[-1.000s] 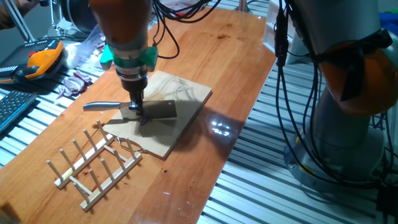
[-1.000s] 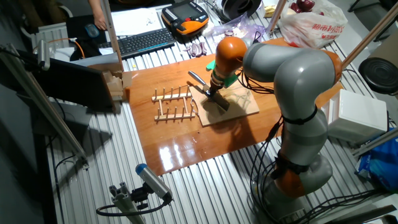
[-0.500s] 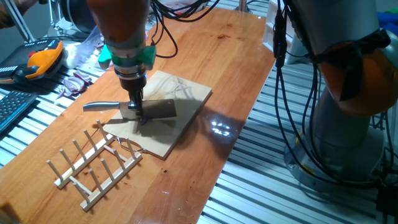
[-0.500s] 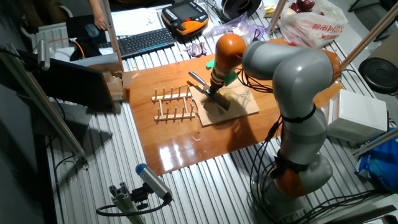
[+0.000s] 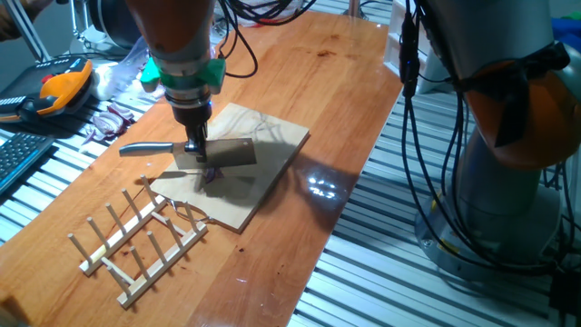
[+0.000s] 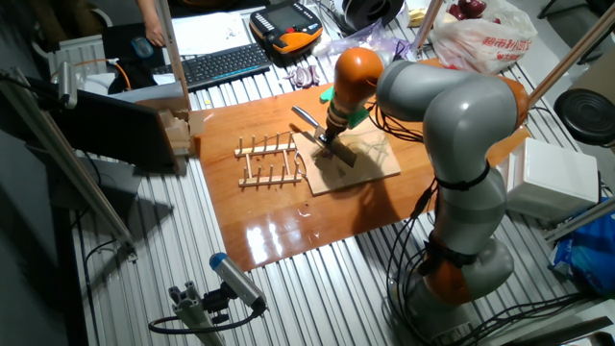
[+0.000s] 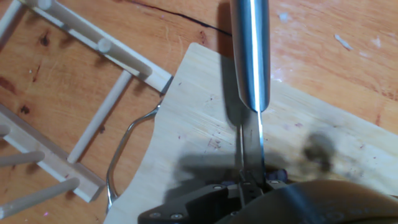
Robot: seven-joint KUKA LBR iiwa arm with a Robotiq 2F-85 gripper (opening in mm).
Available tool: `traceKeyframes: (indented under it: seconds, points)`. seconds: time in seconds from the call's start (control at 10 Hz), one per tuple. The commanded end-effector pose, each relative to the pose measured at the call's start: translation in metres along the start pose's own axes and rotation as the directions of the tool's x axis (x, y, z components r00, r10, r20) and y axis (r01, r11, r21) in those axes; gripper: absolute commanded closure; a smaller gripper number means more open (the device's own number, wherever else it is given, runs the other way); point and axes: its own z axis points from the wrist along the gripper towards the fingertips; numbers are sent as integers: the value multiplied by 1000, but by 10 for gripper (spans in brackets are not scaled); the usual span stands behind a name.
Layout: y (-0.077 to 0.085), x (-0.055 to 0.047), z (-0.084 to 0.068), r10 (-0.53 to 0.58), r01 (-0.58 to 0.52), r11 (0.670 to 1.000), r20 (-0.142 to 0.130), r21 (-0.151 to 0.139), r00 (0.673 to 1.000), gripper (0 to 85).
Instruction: Chop the onions
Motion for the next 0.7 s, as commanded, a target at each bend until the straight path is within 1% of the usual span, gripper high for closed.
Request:
traceKeyframes:
  seconds: [0.0, 0.1, 0.2, 0.6]
  points:
    - [-1, -1, -2, 0, 0, 1000, -3, -2, 1000, 850]
    - [-2, -1, -2, 0, 0, 1000, -4, 0, 1000, 850]
    - [-3, 0, 1, 0, 0, 1000, -3, 9, 1000, 850]
    - [0, 4, 18, -1, 0, 1000, 29, 19, 1000, 850]
